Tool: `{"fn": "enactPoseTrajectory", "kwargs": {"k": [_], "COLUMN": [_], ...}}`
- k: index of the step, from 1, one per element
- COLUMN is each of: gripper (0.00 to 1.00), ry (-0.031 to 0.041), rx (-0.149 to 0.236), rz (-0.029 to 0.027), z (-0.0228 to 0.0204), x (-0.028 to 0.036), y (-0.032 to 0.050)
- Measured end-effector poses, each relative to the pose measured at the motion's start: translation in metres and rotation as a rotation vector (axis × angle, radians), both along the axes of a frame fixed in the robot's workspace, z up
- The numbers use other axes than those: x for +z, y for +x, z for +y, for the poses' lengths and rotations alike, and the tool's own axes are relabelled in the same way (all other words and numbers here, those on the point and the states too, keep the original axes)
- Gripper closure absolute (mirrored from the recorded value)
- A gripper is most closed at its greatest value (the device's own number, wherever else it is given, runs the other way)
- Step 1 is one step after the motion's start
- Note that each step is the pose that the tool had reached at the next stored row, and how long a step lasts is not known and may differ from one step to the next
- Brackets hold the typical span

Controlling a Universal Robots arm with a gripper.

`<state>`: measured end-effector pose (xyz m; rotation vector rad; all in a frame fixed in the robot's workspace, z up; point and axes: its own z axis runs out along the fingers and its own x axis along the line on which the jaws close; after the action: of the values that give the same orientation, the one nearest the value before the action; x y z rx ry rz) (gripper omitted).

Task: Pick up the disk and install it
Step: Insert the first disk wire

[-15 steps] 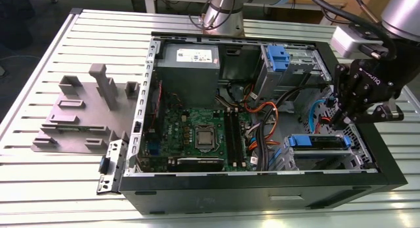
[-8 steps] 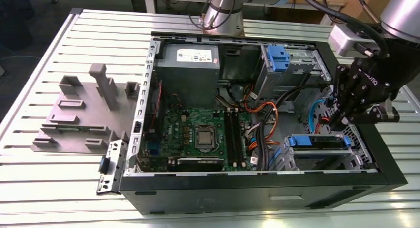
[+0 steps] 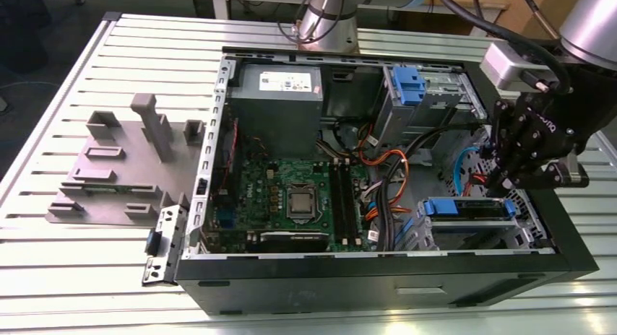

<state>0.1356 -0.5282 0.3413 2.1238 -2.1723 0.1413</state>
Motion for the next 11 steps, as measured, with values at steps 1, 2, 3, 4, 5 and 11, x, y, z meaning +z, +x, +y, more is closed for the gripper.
{"fn": "enactPoseTrajectory", "kwargs": {"k": [1, 2, 3, 4, 5, 11], "gripper": [0.83, 0.83, 0.83, 0.83, 0.83, 0.83], "ry": [0.0015, 0.0037, 0.0066, 0.0093, 0.0121, 0.0266], "rx": [0.0, 0.0, 0.0, 0.0, 0.0, 0.0], "rz": [-0.0024, -0.0052, -0.0082, -0.0113, -0.0145, -0.0237], "z": [-0.0003, -0.0009, -0.0016, -0.0025, -0.0037, -0.0096], "x": [-0.0001, -0.0002, -0.0004, -0.0004, -0.0005, -0.0015], "y": [-0.0014, -0.0026, -0.0034, -0.0039, -0.0043, -0.0084]}}
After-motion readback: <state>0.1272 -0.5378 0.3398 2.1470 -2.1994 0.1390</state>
